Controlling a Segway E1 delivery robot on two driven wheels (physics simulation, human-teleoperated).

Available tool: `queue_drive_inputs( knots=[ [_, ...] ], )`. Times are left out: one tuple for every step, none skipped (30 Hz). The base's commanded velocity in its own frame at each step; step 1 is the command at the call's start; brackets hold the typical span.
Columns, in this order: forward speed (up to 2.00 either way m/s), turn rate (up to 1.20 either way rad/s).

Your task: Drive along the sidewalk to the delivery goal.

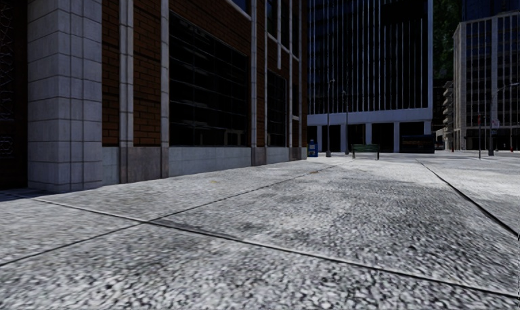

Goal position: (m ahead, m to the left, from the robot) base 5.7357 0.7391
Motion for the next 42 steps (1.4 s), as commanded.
queue_drive_inputs(
  knots=[
    [2.0, 0.24],
    [2.0, 0.24],
    [2.0, 0.25],
    [2.0, 0.26],
    [2.0, 0.26],
    [2.0, 0.26],
    [2.0, 0.26],
    [2.0, 0.26],
    [2.0, 0.26],
    [2.0, 0.26],
    [2.0, 0.26],
    [2.0, 0.27],
    [2.0, 0.28],
    [2.0, 0.28],
    [2.0, 0.28],
    [2.0, 0.28],
    [2.0, 0.28],
    [2.0, 0.28],
    [2.0, 0.28],
    [2.0, 0.28],
    [2.0, 0.28],
    [2.0, 0.28],
    [2.0, 0.28],
    [2.0, 0.28],
    [2.0, 0.28],
    [2.0, 0.28],
    [2.0, 0.28],
    [2.0, 0.28],
    [2.0, 0.28],
    [2.0, 0.28],
    [2.0, 0.28],
    [2.0, 0.28],
    [2.0, 0.28],
    [2.0, 0.28],
    [1.97, 0.28],
    [1.91, 0.28],
    [1.86, 0.28],
    [1.85, 0.21],
    [1.85, 0.21],
    [1.84, 0.0],
    [1.84, 0.0],
    [1.84, 0.0]
  ],
)
